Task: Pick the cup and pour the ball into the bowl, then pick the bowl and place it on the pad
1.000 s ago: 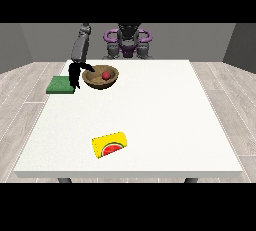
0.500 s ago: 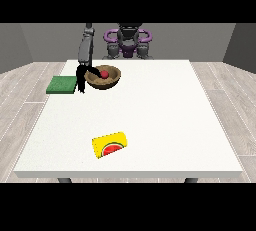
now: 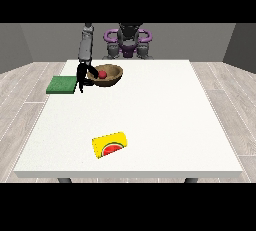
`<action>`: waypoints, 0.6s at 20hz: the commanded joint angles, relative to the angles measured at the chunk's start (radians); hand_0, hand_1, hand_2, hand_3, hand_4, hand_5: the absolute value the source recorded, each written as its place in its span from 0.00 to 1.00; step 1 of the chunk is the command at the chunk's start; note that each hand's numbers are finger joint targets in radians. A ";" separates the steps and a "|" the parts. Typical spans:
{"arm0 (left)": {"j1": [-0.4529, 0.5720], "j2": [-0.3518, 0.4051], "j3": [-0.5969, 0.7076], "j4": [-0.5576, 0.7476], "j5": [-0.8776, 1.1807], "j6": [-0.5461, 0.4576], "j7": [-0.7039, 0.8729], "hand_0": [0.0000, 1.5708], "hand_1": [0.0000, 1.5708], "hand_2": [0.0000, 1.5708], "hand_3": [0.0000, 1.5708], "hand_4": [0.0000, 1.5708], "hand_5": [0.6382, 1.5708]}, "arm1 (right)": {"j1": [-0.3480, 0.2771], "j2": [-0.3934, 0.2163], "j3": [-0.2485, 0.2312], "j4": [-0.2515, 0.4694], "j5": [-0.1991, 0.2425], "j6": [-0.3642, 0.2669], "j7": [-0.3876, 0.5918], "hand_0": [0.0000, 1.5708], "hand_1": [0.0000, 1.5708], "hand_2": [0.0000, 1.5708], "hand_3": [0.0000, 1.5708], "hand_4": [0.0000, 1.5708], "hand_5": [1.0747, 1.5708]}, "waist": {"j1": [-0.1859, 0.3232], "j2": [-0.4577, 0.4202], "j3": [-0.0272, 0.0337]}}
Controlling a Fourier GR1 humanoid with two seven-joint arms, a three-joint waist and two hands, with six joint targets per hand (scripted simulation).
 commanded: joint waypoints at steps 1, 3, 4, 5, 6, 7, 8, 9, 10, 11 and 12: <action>0.046 -0.006 0.003 0.060 -0.017 -0.009 -0.035 0.00 0.00 0.00 0.00 0.00 0.98 | 0.016 -0.033 0.069 -0.015 0.101 -0.069 0.182 1.00 1.00 1.00 1.00 0.75 0.78 | -0.022 -0.029 0.0268; 0.051 0.040 0.035 0.116 0.013 -0.070 -0.034 0.00 0.00 0.00 0.00 0.00 0.97 | -0.015 -0.050 0.070 -0.034 0.100 -0.068 0.284 1.00 1.00 1.00 1.00 0.77 0.81 | -0.022 -0.037 0.0272; 0.056 0.033 0.033 0.141 -0.024 -0.010 -0.058 0.00 0.00 0.00 0.00 0.00 0.98 | -0.037 -0.069 0.108 -0.084 0.117 -0.041 0.372 1.00 1.00 1.00 1.00 0.78 0.80 | -0.074 -0.069 0.0269; 0.077 0.030 0.022 0.161 -0.025 -0.030 -0.038 0.00 0.00 0.00 0.00 0.00 0.97 | -0.073 -0.126 0.091 -0.106 0.107 -0.012 0.446 1.00 1.00 1.00 1.00 0.80 0.77 | -0.083 -0.100 0.0267; 0.097 0.034 0.036 0.184 -0.032 -0.038 -0.087 0.00 0.00 0.00 0.00 0.00 0.97 | -0.088 -0.131 0.126 -0.157 0.150 -0.044 0.524 1.00 1.00 1.00 1.00 0.80 0.77 | -0.079 -0.116 0.0244; 0.131 0.046 0.049 0.214 -0.036 -0.043 -0.104 0.00 0.00 0.00 0.00 0.00 0.97 | -0.067 -0.140 0.141 -0.179 0.143 0.001 0.545 1.00 1.00 1.00 1.00 0.80 0.78 | -0.115 -0.129 0.0264; 0.113 0.073 0.052 0.229 -0.043 -0.054 -0.118 0.00 0.00 0.00 0.00 0.00 0.97 | -0.147 -0.159 0.126 -0.207 0.130 0.000 0.619 1.00 1.00 1.00 1.00 0.80 0.80 | -0.125 -0.104 0.0263; 0.132 0.081 0.058 0.252 -0.041 -0.056 -0.111 0.00 0.00 0.00 0.00 0.00 0.97 | -0.121 -0.134 0.155 -0.225 0.149 -0.010 0.639 1.00 1.00 1.00 1.00 0.80 0.80 | -0.145 -0.139 0.0276; 0.135 0.120 0.080 0.263 -0.025 -0.102 -0.134 0.00 0.00 0.00 0.00 0.00 0.97 | -0.157 -0.170 0.118 -0.212 0.123 0.013 0.655 1.00 1.00 1.00 1.00 0.80 0.81 | -0.135 -0.096 0.0281; 0.180 0.097 0.072 0.233 -0.029 -0.107 -0.165 0.00 0.00 0.00 0.00 0.00 0.97 | -0.111 -0.153 0.103 -0.165 0.104 0.024 0.595 1.00 1.00 1.00 1.00 0.80 0.81 | -0.121 -0.107 0.0293; 0.157 0.095 0.069 0.225 -0.022 -0.077 -0.126 0.00 0.00 0.00 0.00 0.00 0.97 | -0.130 -0.150 0.084 -0.129 0.090 0.027 0.560 1.00 1.00 1.00 1.00 0.80 0.83 | -0.131 -0.107 0.0301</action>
